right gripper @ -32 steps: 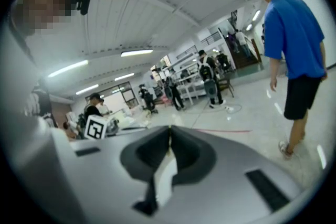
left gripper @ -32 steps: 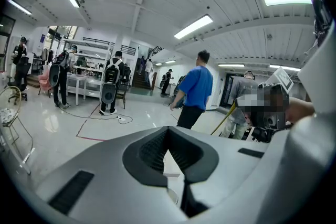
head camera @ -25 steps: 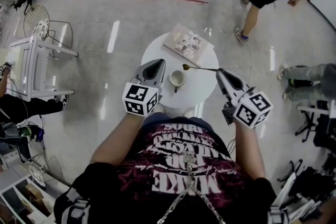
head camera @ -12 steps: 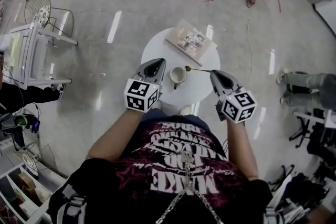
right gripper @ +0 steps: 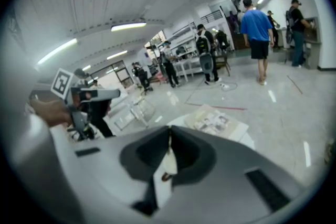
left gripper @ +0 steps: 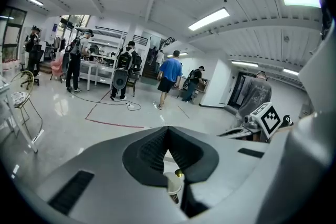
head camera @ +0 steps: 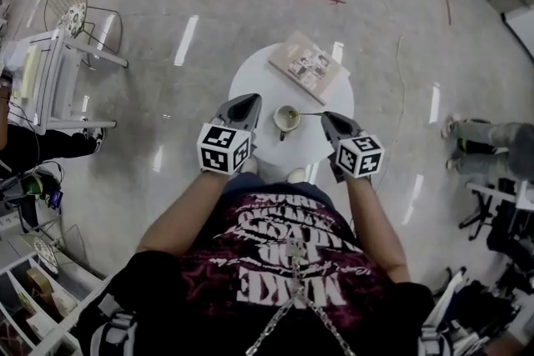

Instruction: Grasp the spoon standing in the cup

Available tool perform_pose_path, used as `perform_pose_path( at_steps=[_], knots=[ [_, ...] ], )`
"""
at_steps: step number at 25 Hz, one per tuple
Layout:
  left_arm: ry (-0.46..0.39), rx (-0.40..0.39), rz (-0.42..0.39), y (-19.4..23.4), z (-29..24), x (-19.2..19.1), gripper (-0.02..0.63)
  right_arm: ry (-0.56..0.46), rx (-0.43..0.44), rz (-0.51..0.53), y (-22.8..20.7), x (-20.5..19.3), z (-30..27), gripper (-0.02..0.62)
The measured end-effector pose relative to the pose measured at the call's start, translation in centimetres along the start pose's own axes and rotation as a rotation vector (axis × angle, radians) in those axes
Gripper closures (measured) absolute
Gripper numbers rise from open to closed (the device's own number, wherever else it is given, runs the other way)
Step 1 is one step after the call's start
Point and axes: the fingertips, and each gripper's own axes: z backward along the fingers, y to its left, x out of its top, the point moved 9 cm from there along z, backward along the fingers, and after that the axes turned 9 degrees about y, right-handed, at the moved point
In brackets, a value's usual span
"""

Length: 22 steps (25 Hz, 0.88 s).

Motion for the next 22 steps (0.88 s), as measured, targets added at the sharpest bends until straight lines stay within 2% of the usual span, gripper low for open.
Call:
perform_pose_path(
  at_steps=[6,11,22],
  knots=[
    [0.003,0.024,-0.002,0.2,0.8,-0.1,0.581,0.029,0.000,0.004,-0.6,-0.9,-2.0,0.560],
    [0.017,0.042,0.006,0.6,2.2,-1.3,0.581,0.062,0.002,-0.038,-0.8,-2.8,-3.8,0.560],
    [0.070,0.068,0.028,1.6,1.4,-3.4,0.581,0.089,-0.029,-0.056,-2.0,-3.8,-6.0,0.560]
  ],
)
